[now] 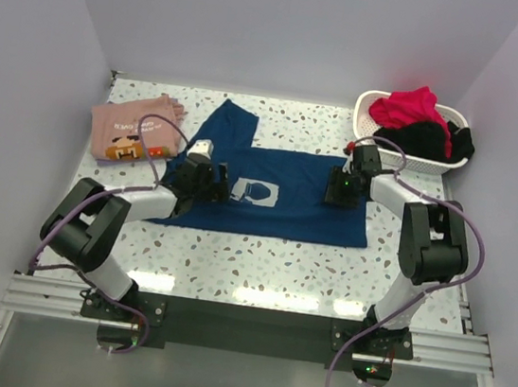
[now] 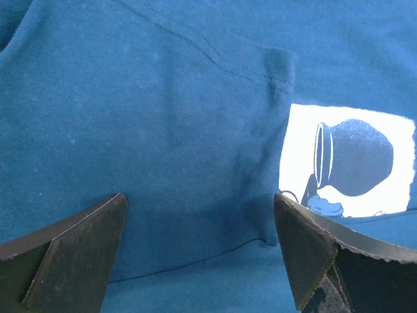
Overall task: Fold and stack the t-shirts
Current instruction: Fold the tshirt
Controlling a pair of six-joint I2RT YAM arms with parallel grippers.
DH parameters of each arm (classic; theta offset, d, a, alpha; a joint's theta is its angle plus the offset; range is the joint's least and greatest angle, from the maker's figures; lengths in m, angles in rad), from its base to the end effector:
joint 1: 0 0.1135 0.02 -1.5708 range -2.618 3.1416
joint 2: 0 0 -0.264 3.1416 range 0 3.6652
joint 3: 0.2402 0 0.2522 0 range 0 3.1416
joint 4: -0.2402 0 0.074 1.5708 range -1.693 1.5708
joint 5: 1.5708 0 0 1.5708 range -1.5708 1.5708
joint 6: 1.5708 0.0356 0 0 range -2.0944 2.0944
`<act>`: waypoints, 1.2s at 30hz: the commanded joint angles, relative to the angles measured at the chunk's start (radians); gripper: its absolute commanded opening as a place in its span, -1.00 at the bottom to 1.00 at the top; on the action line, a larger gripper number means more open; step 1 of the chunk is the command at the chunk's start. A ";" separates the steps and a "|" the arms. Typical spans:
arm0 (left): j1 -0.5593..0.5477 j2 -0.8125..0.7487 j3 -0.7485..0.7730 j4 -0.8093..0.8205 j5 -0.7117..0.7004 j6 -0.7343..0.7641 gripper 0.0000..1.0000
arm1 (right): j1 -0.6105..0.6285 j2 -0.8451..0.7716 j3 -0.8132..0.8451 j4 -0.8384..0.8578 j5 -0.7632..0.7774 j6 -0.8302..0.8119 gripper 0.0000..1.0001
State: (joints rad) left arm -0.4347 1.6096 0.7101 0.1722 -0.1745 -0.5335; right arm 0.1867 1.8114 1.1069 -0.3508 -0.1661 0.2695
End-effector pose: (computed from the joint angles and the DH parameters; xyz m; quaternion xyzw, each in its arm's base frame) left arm 0.2847 -0.1254 0.1503 -0.0805 0.9060 -0.1194 0.3979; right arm 0.3548 0.0730 0.1620 0.0188 0.9637 0.1356 0.2293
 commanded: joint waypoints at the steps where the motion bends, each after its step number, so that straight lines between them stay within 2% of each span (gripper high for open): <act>1: -0.010 -0.052 -0.084 -0.046 0.029 -0.072 1.00 | 0.000 -0.058 -0.087 -0.120 0.045 0.016 0.05; 7: -0.021 -0.168 -0.176 -0.089 0.026 -0.094 1.00 | 0.000 -0.200 -0.165 -0.183 0.073 0.023 0.06; 10: -0.032 -0.204 -0.207 -0.096 0.079 -0.092 1.00 | 0.000 -0.236 -0.193 -0.211 0.082 0.020 0.07; 14: -0.122 -0.252 -0.235 -0.128 0.090 -0.131 1.00 | 0.000 -0.270 -0.216 -0.249 0.085 0.008 0.07; 17: -0.191 -0.290 -0.224 -0.171 0.066 -0.161 1.00 | 0.000 -0.329 -0.236 -0.258 0.085 0.016 0.07; 22: -0.199 -0.352 -0.106 -0.321 -0.012 -0.145 1.00 | 0.000 -0.396 -0.148 -0.307 0.085 0.004 0.08; 27: -0.194 -0.307 0.011 -0.350 -0.115 -0.057 1.00 | 0.000 -0.356 -0.036 -0.295 0.073 -0.012 0.10; 32: -0.162 -0.179 0.110 -0.297 -0.106 0.009 1.00 | 0.000 -0.245 0.037 -0.223 0.027 -0.018 0.10; 36: -0.127 -0.102 0.123 -0.199 -0.050 0.036 1.00 | 0.002 -0.152 0.059 -0.156 0.002 -0.015 0.10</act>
State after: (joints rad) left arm -0.5880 1.4609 0.8047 -0.1059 -0.2420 -0.5526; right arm 0.1886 1.6081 1.1332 -0.5682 -0.1238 0.2661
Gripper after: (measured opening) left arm 0.997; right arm 0.550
